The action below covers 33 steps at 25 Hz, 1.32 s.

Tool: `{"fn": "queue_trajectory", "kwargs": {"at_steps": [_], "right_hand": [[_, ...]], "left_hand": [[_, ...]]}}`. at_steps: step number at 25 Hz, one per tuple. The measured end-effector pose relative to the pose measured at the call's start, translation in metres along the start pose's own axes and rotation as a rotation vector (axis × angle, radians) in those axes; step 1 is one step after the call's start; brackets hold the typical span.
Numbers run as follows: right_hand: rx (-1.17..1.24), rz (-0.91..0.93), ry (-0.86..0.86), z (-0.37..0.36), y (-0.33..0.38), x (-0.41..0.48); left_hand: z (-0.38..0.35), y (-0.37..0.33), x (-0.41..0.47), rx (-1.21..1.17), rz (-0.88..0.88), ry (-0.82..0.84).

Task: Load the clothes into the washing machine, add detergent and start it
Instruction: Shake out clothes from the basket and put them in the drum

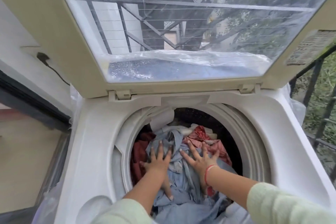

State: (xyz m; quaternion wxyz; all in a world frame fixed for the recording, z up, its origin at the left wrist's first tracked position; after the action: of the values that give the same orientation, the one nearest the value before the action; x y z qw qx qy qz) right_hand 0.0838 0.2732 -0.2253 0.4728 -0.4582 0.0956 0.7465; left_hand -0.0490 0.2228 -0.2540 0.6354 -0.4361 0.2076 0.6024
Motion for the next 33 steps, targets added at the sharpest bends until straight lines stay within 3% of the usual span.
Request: {"fn": "queue_trajectory", "kwargs": {"at_steps": [6, 17, 21, 26, 27, 29, 33], "right_hand": [[0.083, -0.031, 0.056, -0.023, 0.011, 0.043], [0.071, 0.06, 0.228, -0.001, 0.011, 0.117], [0.089, -0.001, 0.161, -0.013, 0.017, 0.082], [0.002, 0.046, 0.154, 0.003, 0.019, 0.021], [0.026, 0.077, 0.133, 0.019, 0.018, 0.003], [0.142, 0.155, -0.046, 0.059, 0.015, -0.043], [0.805, 0.249, -0.564, 0.12, -0.007, -0.166]], "left_hand": [[-0.029, 0.008, 0.051, 0.017, 0.184, 0.11], [-0.009, 0.039, 0.114, 0.063, 0.105, 0.198], [-0.018, 0.032, 0.095, 0.131, 0.15, 0.211], [0.024, -0.008, 0.007, 0.113, -0.021, 0.329], [0.044, -0.015, -0.014, 0.149, -0.088, 0.222], [0.087, -0.026, -0.066, 0.205, -0.224, -0.166], [0.13, -0.019, -0.246, -0.097, -0.427, -1.085]]}}
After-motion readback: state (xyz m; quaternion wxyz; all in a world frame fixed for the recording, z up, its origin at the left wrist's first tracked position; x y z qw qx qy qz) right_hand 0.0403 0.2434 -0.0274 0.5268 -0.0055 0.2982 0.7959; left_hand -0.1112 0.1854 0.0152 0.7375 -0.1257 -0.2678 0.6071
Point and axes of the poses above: each hand's wrist, its own x-axis towards the middle knuckle, its own z-axis out of the back of the hand, y = z × x, the point moved 7 cm from there along x, towards the middle knuckle, and after that the axes turned 13 degrees about -z, right-handed, at the moved point
